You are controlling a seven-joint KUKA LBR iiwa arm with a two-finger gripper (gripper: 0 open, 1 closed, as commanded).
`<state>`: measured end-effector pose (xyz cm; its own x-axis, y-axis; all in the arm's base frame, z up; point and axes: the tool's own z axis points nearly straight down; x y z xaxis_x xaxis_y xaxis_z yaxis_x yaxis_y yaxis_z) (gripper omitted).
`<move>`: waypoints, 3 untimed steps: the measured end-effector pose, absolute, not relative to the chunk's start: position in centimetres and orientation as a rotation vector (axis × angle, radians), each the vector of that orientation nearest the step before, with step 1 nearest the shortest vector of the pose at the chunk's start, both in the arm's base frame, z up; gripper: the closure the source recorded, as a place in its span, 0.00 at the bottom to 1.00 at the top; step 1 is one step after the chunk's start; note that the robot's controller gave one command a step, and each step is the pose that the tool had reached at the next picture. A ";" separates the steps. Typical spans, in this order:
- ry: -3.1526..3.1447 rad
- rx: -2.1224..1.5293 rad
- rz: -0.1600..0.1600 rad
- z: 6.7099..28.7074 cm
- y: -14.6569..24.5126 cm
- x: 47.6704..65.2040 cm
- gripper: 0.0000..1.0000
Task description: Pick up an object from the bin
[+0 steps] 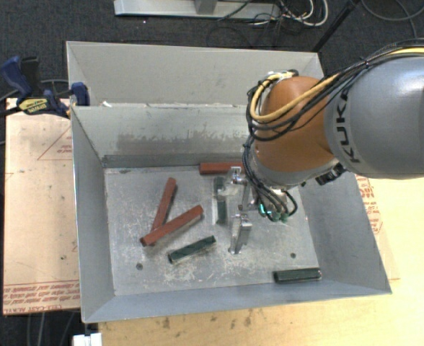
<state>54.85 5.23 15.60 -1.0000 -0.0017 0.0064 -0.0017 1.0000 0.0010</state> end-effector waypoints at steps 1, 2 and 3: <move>-3.142 0.001 -0.002 15.9 5.2 55.0 0.00; -3.122 0.409 -0.002 7.4 8.3 54.6 1.00; -3.123 0.409 -0.002 7.4 8.3 54.6 1.00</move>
Offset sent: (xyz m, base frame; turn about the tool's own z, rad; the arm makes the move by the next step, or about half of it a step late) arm -0.0059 0.0301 -0.0860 -0.2619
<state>54.56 8.29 7.36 -0.9663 -0.2575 -0.0077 -0.2575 0.9663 0.0004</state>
